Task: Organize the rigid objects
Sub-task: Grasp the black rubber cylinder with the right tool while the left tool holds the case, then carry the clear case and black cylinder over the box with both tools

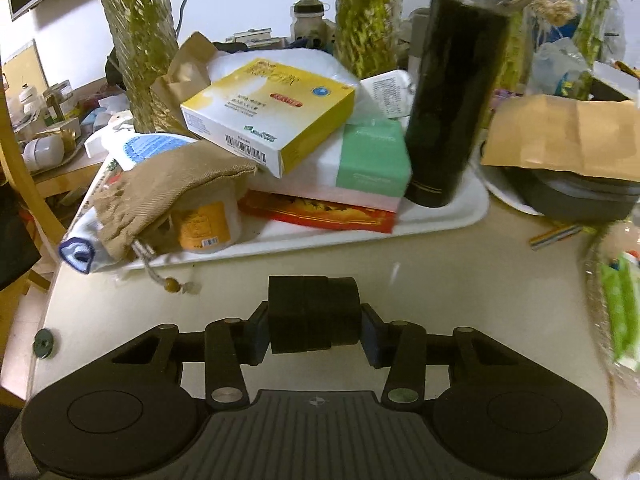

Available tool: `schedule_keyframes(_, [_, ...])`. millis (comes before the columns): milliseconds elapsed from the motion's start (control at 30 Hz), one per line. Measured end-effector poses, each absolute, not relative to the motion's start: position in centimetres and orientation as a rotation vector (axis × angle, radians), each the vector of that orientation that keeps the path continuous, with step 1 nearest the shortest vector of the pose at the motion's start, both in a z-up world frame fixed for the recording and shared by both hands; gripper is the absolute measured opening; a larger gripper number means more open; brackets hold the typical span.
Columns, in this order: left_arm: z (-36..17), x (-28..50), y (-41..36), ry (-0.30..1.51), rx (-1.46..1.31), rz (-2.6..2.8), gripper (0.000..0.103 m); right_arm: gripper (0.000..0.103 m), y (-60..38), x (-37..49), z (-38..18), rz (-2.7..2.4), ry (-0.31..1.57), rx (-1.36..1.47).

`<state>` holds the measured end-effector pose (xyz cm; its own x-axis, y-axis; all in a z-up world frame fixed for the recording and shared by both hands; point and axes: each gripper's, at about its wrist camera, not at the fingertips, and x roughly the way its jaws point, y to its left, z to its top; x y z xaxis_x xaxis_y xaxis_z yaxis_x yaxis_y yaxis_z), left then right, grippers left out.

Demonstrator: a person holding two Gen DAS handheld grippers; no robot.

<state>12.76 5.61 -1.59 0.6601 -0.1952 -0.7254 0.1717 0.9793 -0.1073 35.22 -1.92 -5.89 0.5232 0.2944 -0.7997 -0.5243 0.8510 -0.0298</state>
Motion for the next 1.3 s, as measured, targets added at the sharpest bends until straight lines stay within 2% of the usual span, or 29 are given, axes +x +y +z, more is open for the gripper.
schedule_keyframes(500, [-1.3,12.7,4.9,0.812,-0.010,-0.226,0.033,0.048,-6.3,29.3,0.4,0.459,0.858,-0.245])
schedule_keyframes(1300, [3.5,9.3,3.5,0.803,0.025,-0.287,0.033,0.048,-11.7,18.1,4.4,0.440,0.807,-0.184])
